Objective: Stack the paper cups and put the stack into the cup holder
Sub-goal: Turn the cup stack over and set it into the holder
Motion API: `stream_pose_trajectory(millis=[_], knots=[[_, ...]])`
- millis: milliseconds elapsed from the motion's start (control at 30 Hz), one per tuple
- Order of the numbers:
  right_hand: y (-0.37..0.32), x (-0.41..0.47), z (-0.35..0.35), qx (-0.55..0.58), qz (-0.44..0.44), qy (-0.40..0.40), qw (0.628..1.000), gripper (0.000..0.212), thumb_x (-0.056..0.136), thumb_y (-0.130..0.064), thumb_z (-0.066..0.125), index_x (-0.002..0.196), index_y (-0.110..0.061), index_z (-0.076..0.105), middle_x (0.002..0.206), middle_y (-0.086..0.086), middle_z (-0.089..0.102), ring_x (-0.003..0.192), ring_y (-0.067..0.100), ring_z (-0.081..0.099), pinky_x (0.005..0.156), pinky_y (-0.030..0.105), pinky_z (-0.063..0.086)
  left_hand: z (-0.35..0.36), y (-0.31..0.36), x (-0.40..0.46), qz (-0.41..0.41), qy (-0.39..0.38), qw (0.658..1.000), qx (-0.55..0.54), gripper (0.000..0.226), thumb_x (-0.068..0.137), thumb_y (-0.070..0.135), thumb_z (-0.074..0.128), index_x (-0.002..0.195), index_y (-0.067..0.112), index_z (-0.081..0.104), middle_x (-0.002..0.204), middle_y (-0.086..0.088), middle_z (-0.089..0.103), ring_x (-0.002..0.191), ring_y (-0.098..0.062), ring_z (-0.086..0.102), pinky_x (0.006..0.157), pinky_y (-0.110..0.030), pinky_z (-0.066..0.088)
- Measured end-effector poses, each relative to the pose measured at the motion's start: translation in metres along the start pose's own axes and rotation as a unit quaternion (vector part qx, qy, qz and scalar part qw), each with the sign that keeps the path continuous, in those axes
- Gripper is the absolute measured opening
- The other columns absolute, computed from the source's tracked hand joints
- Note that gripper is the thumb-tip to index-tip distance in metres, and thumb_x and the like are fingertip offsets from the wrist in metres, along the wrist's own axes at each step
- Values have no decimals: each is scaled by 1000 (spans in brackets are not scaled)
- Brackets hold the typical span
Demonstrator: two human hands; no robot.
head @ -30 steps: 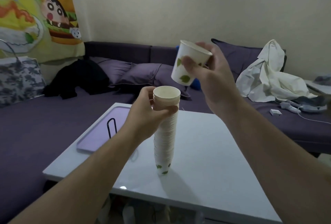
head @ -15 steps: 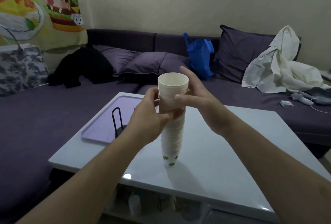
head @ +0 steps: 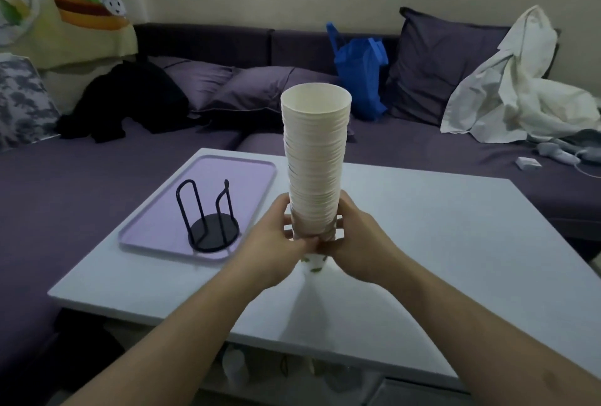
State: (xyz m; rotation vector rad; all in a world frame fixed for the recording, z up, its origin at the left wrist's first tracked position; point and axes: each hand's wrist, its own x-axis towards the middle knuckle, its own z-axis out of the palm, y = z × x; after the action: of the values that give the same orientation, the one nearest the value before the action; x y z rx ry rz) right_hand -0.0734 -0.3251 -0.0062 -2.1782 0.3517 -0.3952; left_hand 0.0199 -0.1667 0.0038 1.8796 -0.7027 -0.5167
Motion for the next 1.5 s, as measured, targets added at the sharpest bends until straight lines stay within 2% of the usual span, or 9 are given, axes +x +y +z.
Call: stream_pose_trajectory(millis=[233,433,600,867,1000,1100,1267,1367,1500], knots=[[36,61,-43,-20,-12,38,999,90,77,-10,90,150,-34,43,126,-20,65,109,0,66,76,13,54,36,24,81,19,-9,1000,5,66,87,24,81,140,42,46,123,6,67,104,-23,73,87,-49,65],[72,85,-45,-13,13,26,999,78,88,-15,83,150,-30,39,133,-15,63,116,8,65,93,33,58,53,10,119,17,-16,1000,4,63,89,25,76,141,44,45,122,8,67,102,-23,74,88,-49,64],[78,80,-38,18,34,40,998,58,97,-13,75,142,-31,43,128,-18,62,114,1,63,84,21,55,54,-3,121,26,-18,999,-8,67,95,23,75,149,44,41,137,10,64,114,-17,71,101,-43,59],[69,71,-38,31,63,21,997,63,99,-12,71,152,-24,42,138,-13,60,125,12,63,82,18,51,50,9,105,11,-43,999,2,69,94,23,76,153,34,41,124,17,60,118,-14,62,99,-35,55],[59,62,-36,53,106,10,993,79,89,-17,80,154,-27,35,147,-10,53,132,17,57,99,34,54,43,11,89,-20,-43,998,46,84,94,27,76,162,24,26,148,5,52,131,-20,55,94,-32,48],[43,41,-29,-45,170,84,981,65,86,-13,74,144,-19,45,134,-2,59,116,21,62,92,36,52,26,7,61,-21,-6,998,59,74,95,22,72,157,26,34,152,3,52,136,-16,55,103,-34,54],[10,12,20,-120,163,28,979,22,81,-10,58,99,-24,57,100,-6,63,85,14,62,69,36,57,-22,-9,13,33,129,990,40,26,94,14,66,113,31,63,106,13,70,94,-4,68,70,-20,56],[-7,25,59,-90,106,-53,989,27,87,-20,66,112,-26,56,111,-8,64,95,13,66,78,38,62,-59,-19,2,22,248,969,1,19,94,9,65,104,25,65,95,9,71,88,-7,68,72,-20,52],[-32,62,107,-42,72,-92,992,70,92,-23,80,149,-24,39,143,-4,55,126,16,59,93,33,57,-104,-48,12,-67,349,934,-34,34,93,1,62,122,17,52,123,-7,61,99,-17,62,76,-26,47]])
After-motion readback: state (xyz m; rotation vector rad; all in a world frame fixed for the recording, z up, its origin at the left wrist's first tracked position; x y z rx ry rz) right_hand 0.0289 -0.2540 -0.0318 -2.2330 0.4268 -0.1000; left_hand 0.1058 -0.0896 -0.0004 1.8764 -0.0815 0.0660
